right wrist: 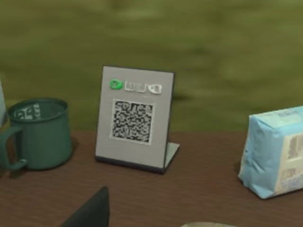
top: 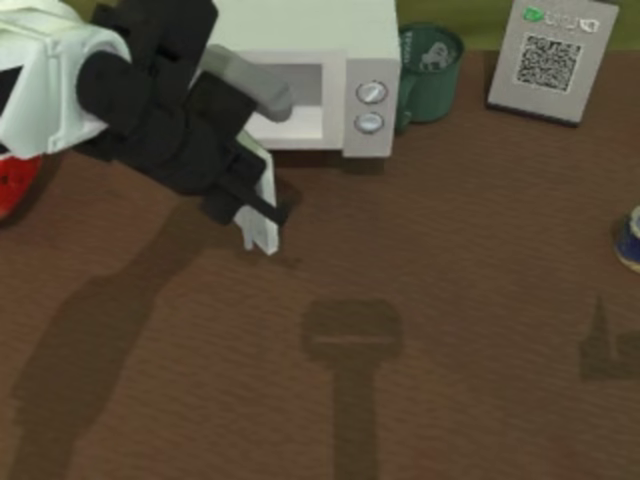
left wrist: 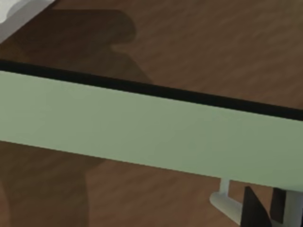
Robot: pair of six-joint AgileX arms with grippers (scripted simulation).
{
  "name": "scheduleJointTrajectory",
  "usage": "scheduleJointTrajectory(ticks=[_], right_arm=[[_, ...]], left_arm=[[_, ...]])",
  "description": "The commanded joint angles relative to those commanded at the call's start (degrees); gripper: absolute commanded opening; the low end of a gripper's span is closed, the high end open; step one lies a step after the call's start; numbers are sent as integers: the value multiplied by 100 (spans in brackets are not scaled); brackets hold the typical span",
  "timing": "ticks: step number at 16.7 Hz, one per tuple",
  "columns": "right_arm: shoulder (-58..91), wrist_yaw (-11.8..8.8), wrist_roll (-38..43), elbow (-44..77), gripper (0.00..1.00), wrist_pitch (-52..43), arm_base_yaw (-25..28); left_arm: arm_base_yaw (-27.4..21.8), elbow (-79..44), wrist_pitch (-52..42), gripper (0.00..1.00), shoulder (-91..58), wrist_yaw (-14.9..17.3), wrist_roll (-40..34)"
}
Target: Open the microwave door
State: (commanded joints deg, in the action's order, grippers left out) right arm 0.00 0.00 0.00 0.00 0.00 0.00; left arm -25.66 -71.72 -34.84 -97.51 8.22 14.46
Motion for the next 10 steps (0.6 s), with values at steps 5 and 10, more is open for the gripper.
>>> scheduleJointTrajectory(ticks=[5,10], right_arm=[[0,0,0,0,100,0,0],[0,0,0,0,100,0,0]], left_arm=[[-14,21,-2,0,-7,34,3],[221,161,-133,0,97,304,564]])
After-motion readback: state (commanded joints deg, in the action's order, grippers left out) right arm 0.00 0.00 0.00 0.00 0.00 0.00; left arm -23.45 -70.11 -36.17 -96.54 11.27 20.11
